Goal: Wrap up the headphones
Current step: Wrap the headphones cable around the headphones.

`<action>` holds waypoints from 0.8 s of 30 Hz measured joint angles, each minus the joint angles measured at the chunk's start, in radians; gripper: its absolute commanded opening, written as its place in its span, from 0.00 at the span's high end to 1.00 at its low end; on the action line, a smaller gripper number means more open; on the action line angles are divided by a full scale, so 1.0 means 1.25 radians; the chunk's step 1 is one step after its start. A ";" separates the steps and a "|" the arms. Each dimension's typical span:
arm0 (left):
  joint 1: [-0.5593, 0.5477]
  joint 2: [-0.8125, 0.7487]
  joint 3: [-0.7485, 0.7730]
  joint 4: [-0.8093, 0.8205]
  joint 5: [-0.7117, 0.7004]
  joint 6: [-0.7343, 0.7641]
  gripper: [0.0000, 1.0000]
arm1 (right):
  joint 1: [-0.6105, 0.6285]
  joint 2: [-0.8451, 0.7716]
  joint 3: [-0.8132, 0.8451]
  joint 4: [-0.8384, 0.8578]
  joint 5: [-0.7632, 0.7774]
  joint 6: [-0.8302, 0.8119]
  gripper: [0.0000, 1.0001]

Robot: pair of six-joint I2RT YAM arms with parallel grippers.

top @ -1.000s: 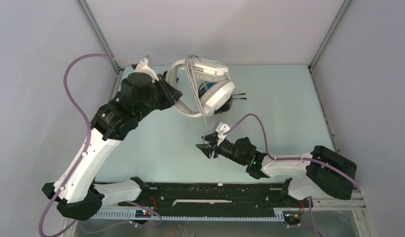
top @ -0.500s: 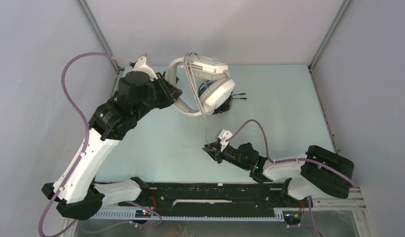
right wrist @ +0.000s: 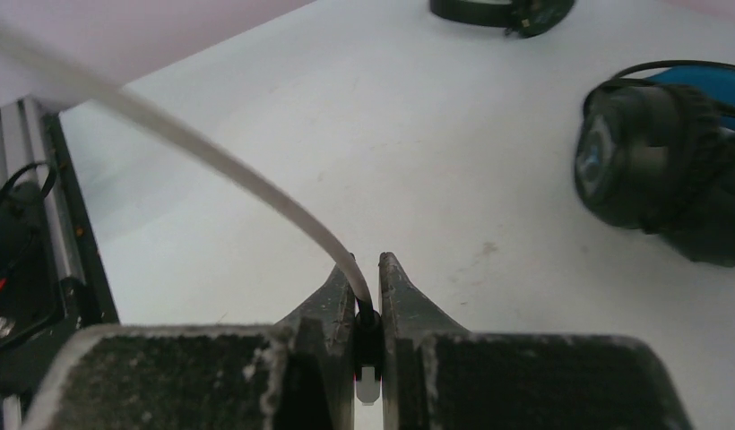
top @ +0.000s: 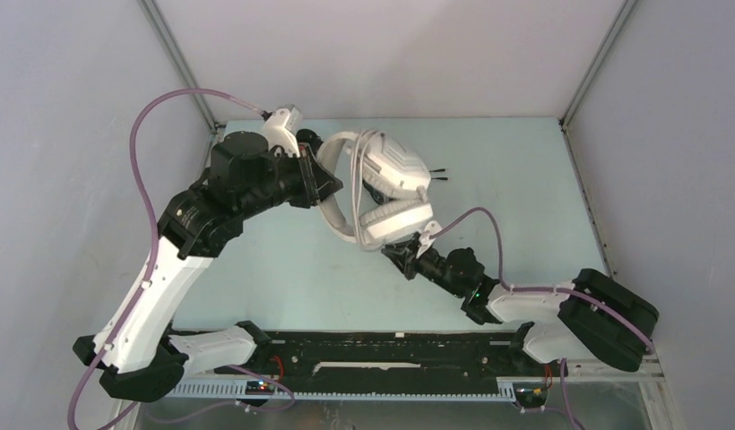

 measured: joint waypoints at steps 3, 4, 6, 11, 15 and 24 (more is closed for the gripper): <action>0.000 -0.009 0.002 -0.036 0.041 0.086 1.00 | -0.063 -0.049 0.000 -0.043 -0.021 0.026 1.00; 0.000 -0.009 0.006 -0.053 0.052 0.117 1.00 | -0.079 -0.066 0.000 -0.060 -0.026 0.034 1.00; 0.000 -0.009 0.008 -0.086 0.070 0.185 1.00 | -0.111 -0.099 0.000 -0.096 -0.039 0.046 1.00; 0.000 -0.019 -0.010 -0.123 0.072 0.341 1.00 | -0.178 -0.199 0.020 -0.243 -0.103 0.062 1.00; 0.000 -0.067 -0.092 -0.115 0.065 0.446 1.00 | -0.221 -0.286 0.082 -0.414 -0.161 0.061 1.00; 0.000 -0.079 -0.187 -0.079 0.072 0.650 1.00 | -0.275 -0.335 0.291 -0.763 -0.318 0.041 1.00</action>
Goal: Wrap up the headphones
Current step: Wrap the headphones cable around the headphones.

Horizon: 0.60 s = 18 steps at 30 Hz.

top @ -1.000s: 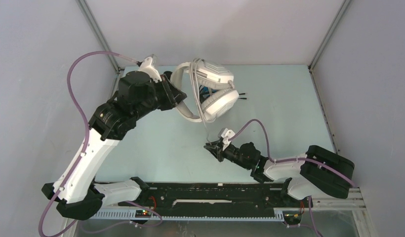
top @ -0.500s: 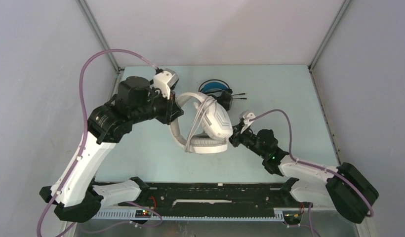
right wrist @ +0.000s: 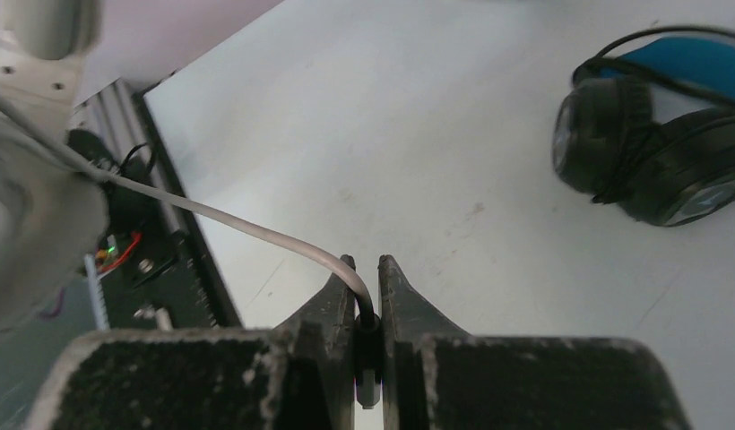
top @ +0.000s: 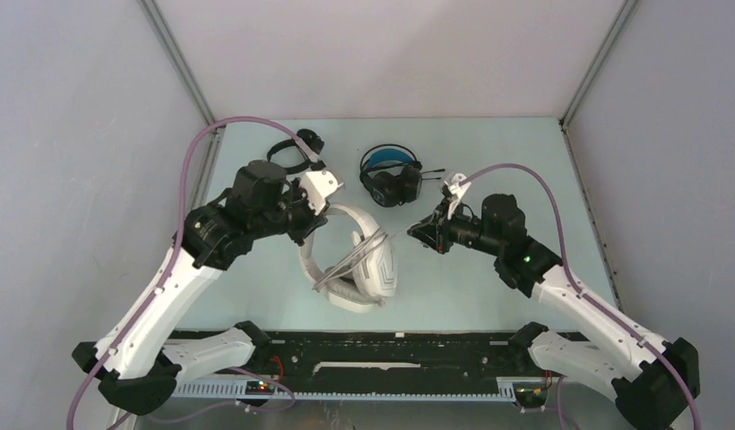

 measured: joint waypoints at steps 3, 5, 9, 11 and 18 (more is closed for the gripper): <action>-0.001 0.009 -0.026 0.005 0.006 0.063 1.00 | -0.008 0.041 0.094 -0.143 -0.066 -0.001 1.00; -0.005 0.011 -0.051 0.014 0.000 0.100 1.00 | -0.014 0.078 0.164 -0.237 -0.113 0.008 1.00; -0.013 0.015 -0.091 0.039 -0.027 0.160 1.00 | -0.033 0.122 0.247 -0.343 -0.223 0.043 1.00; -0.018 0.019 -0.098 0.054 -0.046 0.181 1.00 | -0.049 0.123 0.253 -0.365 -0.278 0.067 1.00; -0.022 0.029 -0.099 0.099 -0.129 0.196 1.00 | -0.080 0.121 0.253 -0.355 -0.379 0.191 1.00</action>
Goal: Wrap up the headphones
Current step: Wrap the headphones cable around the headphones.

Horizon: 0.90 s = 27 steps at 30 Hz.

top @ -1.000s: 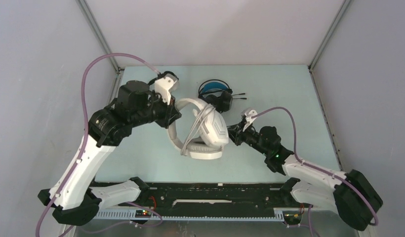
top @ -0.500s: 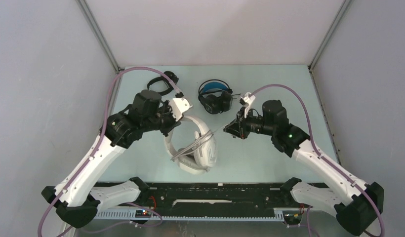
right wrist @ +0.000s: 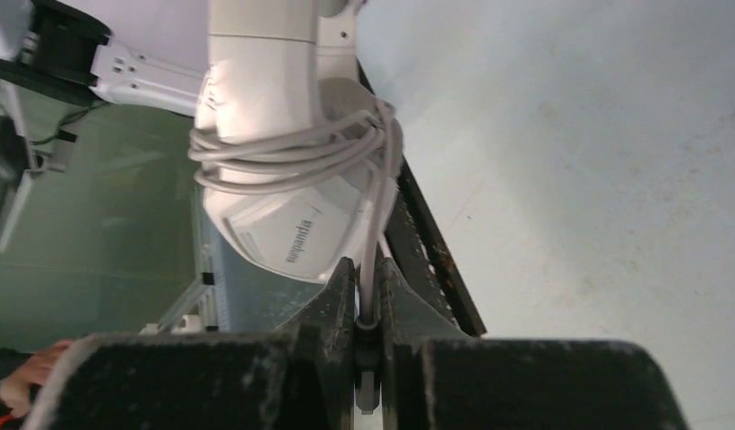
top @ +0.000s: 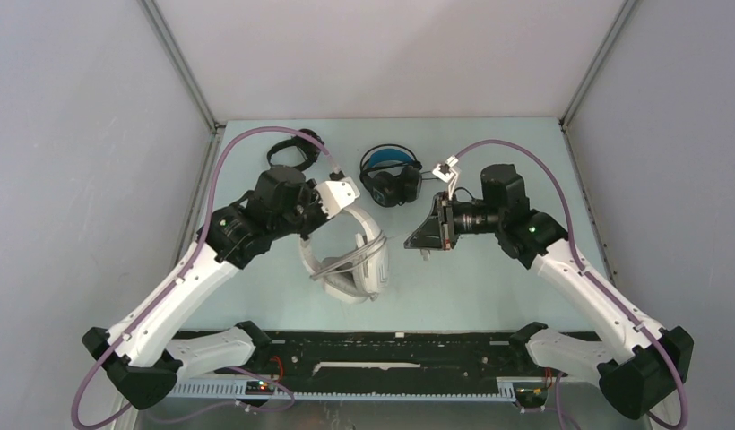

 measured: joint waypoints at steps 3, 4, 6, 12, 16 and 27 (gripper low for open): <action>-0.001 -0.001 -0.010 0.021 -0.020 0.000 1.00 | -0.001 0.001 0.000 0.053 -0.022 0.074 1.00; -0.002 -0.003 -0.016 0.032 -0.025 -0.001 1.00 | -0.001 0.002 0.000 0.080 -0.029 0.105 1.00; -0.003 -0.008 -0.033 0.054 -0.034 -0.001 1.00 | -0.002 0.007 -0.002 0.143 -0.038 0.172 1.00; -0.007 -0.042 -0.063 0.106 -0.081 0.005 1.00 | 0.013 0.039 -0.009 0.276 -0.026 0.328 1.00; -0.009 -0.052 -0.066 0.114 -0.113 0.007 1.00 | 0.048 0.056 -0.009 0.338 -0.002 0.403 1.00; -0.012 0.031 -0.064 0.112 -0.239 -0.130 1.00 | 0.116 0.090 -0.033 0.401 0.169 0.535 0.99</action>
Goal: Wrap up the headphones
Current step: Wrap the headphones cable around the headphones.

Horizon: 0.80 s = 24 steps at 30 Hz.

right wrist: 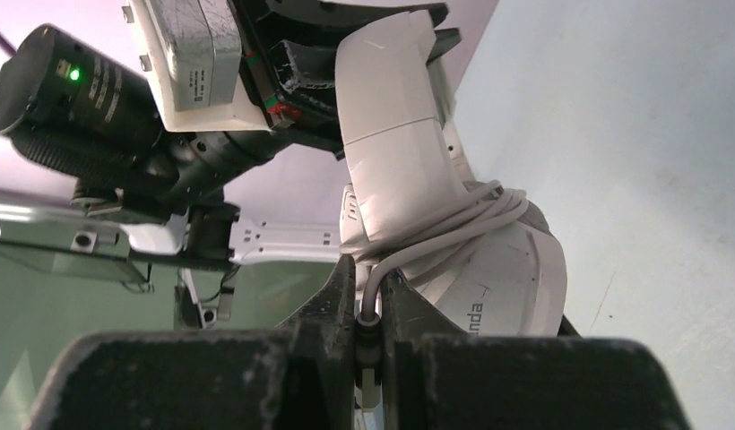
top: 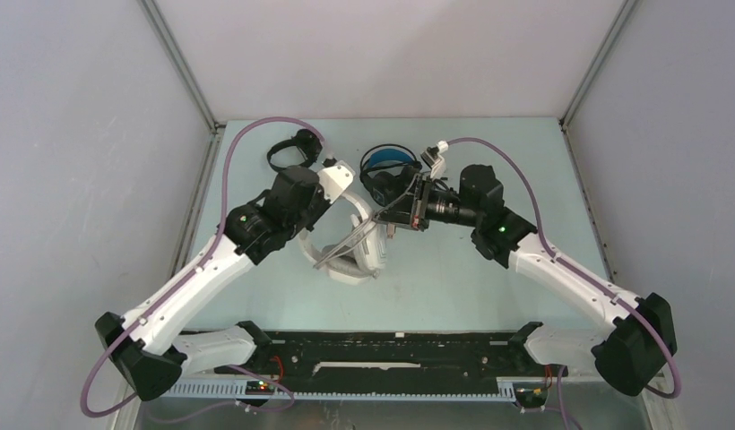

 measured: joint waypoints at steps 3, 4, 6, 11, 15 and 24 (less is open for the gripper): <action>0.002 0.035 0.009 -0.013 -0.046 -0.059 1.00 | -0.002 0.017 -0.002 0.001 0.045 0.023 0.97; 0.002 0.046 0.011 -0.015 -0.062 -0.078 1.00 | -0.002 0.022 -0.002 0.003 0.060 0.031 0.96; 0.002 0.062 0.012 -0.016 -0.085 -0.116 1.00 | -0.002 0.030 -0.002 0.011 0.088 0.049 0.95; 0.002 0.077 0.012 -0.014 -0.119 -0.204 1.00 | -0.001 0.030 -0.013 0.041 0.182 0.092 0.92; 0.000 0.090 0.013 -0.005 -0.125 -0.274 1.00 | 0.002 0.021 -0.014 0.046 0.234 0.098 0.92; -0.004 0.108 0.013 0.043 -0.157 -0.343 1.00 | 0.005 0.016 -0.015 0.080 0.288 0.101 0.85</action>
